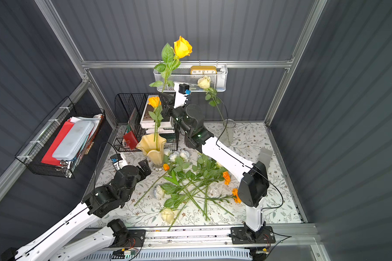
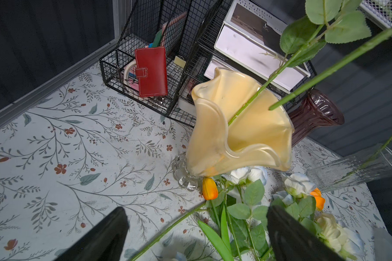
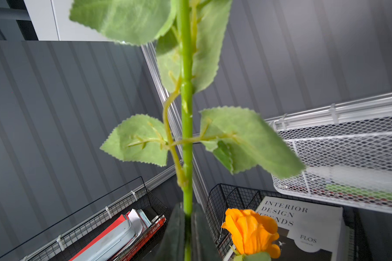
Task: Arrange the flowers in different vases according to their colors
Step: Insert the flower into the vase.
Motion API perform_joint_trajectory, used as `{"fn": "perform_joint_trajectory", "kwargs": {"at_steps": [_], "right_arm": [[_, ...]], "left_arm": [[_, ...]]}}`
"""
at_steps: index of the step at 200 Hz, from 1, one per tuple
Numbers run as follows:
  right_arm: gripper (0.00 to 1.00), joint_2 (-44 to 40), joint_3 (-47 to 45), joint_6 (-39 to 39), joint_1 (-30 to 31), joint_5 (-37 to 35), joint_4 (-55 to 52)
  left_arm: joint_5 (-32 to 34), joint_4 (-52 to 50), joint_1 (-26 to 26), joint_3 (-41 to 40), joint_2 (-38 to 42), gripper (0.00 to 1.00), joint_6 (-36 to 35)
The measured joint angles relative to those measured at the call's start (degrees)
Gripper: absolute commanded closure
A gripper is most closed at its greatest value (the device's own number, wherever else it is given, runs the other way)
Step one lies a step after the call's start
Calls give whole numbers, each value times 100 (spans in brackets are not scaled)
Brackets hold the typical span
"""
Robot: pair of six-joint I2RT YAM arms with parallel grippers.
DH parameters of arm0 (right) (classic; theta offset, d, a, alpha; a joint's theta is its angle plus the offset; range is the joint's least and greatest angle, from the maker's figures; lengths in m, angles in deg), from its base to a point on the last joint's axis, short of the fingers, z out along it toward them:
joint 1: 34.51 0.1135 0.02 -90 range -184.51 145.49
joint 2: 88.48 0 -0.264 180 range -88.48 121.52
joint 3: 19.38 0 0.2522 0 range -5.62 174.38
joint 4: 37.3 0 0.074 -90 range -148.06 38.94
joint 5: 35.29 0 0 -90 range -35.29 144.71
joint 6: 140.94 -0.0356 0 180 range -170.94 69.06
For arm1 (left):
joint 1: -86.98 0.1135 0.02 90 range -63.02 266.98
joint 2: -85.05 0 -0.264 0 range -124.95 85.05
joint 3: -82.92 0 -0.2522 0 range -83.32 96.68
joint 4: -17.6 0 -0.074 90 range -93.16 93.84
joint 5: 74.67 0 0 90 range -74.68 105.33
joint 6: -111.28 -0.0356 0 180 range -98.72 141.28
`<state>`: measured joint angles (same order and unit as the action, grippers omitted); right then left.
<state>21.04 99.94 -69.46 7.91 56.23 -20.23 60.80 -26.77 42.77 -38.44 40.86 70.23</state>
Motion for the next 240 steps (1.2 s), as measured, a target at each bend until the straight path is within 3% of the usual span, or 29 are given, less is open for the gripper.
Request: {"fn": "perform_joint_trajectory", "kwargs": {"at_steps": [16, 30, 41, 71, 135, 180, 240], "right_arm": [[97, 264, -4, -44, 4, 48, 153], [62, 435, -114, -68, 15, 116, 289], [44, 498, -271, -79, 24, 177, 374], [28, 380, -1038, 50, 109, 238, 531], [19, -1268, -2743, 199, 173, 181, 293], [17, -2426, -3519, 133, 164, 83, -264], [20, -3510, -4911, -883, 162, 98, -1860]], "left_arm": [[0, -44, 0, -4, 68, 1, 0], [2, -72, 0, -4, 144, 1, 0], [2, -76, 0, -4, 201, 1, 0], [2, -74, 4, -9, 280, 1, -2], [-44, 4, 4, -44, 238, 1, -33], [-74, 168, 4, -48, 179, 1, -94], [-210, 452, 7, -175, 63, 1, -168]]}}
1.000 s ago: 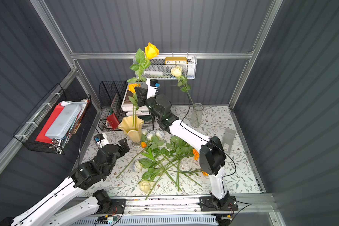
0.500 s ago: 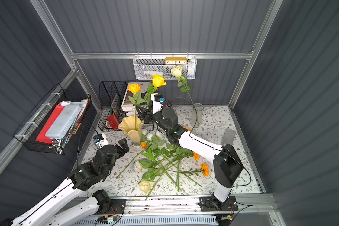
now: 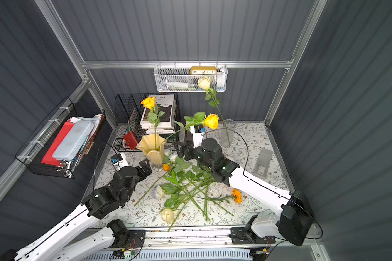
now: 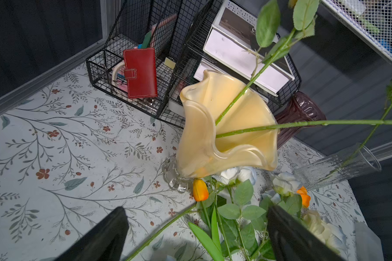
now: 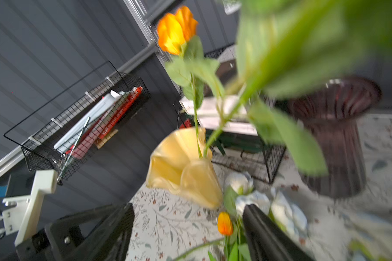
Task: Arrange the flowers in different vases according to their colors
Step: Insert the flower into the vase, then pick up the flower at the center of the board.
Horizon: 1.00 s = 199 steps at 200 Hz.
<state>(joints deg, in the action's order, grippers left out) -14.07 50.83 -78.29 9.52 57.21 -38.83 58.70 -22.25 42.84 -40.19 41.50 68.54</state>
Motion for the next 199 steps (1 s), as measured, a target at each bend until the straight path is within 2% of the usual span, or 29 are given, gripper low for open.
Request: {"fn": "perform_joint_trajectory", "kwargs": {"at_steps": [16, 33, 86, 139, 163, 199], "right_arm": [[18, -205, -466, -223, 0, -11, -157], [18, -197, -566, -306, 0, -13, -389], [19, 247, 162, -286, 0, 315, -492], [21, 212, 125, -835, 0, 302, -1187], [24, -162, -269, -1351, 0, 238, -1766], [26, -918, -1543, -2216, -2, 240, -2192]], "left_arm": [[-46, 72, -2, -33, -101, 1, -39], [-101, 125, 0, -35, -195, 1, -81], [-120, 205, -2, -35, -118, 1, -125], [-269, 389, 0, -105, -85, 1, -273], [-391, 520, 0, -164, -107, 1, -382], [-562, 704, -2, -197, -157, 1, -492]]}}
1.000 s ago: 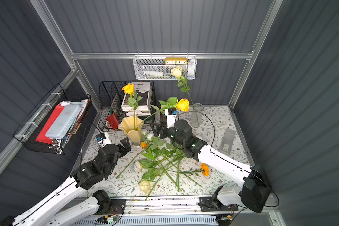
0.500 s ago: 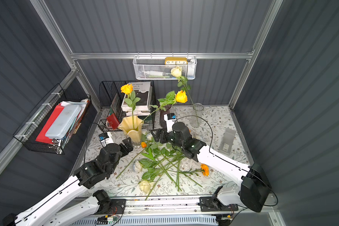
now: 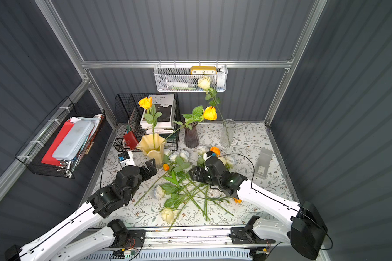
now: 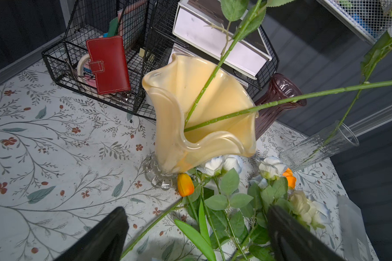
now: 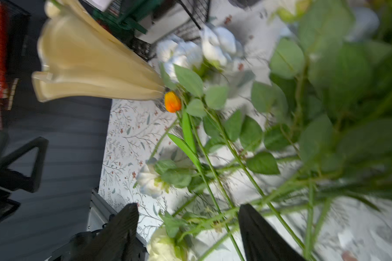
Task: Arrange the flowers in different vases according to their colors
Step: Pick up the flower at the center of the board.
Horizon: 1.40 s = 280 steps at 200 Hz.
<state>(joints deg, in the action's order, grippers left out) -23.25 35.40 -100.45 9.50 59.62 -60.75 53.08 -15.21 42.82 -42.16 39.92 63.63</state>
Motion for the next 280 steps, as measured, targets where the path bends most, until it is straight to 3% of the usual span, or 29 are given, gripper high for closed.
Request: {"fn": "perform_joint_trajectory", "kwargs": {"at_steps": [35, 67, 109, 163, 211, 280], "right_arm": [[26, -424, -861, -706, 0, -55, 2], [31, -407, -1071, -1021, -129, -175, 212], [46, 273, -1078, -1217, -345, -122, 850], [52, 1182, -1080, -1329, -450, 153, 1453], [59, 1445, -1071, -1390, -516, 243, 1788], [81, 1845, -981, -1355, -588, 306, 1969]], "left_arm": [[-83, 105, 2, -90, 2, 1, -44], [-160, 149, 0, -118, -20, 1, -70], [-179, 151, 2, -118, -31, 1, -92], [-177, 142, 2, -118, 15, 1, -94], [-175, 138, 2, -118, 87, 1, -107], [-164, 96, 0, -118, 129, 1, -111]]}}
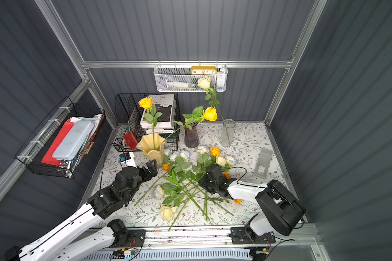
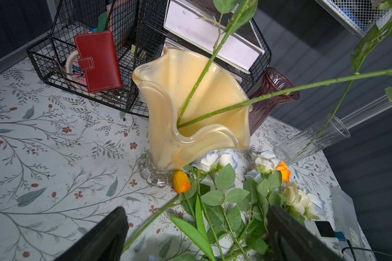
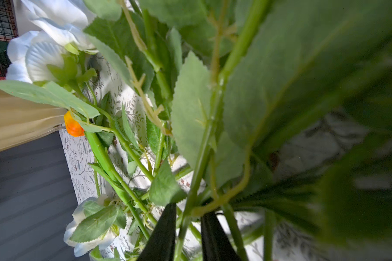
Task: Arrange the flowers in different vases according to their colors
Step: Pick up the flower at the center of the board.
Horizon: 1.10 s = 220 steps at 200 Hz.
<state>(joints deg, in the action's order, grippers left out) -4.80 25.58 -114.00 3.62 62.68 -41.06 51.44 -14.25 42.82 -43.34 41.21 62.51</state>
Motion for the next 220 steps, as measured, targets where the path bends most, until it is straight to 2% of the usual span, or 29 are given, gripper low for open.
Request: {"fn": "perform_joint_trajectory", "kwargs": {"at_steps": [34, 52, 105, 160, 220], "right_arm": [[93, 0, 9, 42, -46, 57, 24], [95, -168, 11, 61, -55, 66, -35], [100, -1427, 48, 127, -52, -74, -389], [100, -2935, 39, 319, -46, -791, -566], [100, -3941, 610, 1349, -61, -1869, -1281]], "left_arm": [[15, -9, 0, 0, 24, 1, 2], [15, -15, 0, 0, 17, 1, 0], [9, 13, 0, 0, -131, 1, 0], [-2, 149, 0, -2, -273, 1, -52], [-42, 321, 2, -2, -433, 1, -144]]}}
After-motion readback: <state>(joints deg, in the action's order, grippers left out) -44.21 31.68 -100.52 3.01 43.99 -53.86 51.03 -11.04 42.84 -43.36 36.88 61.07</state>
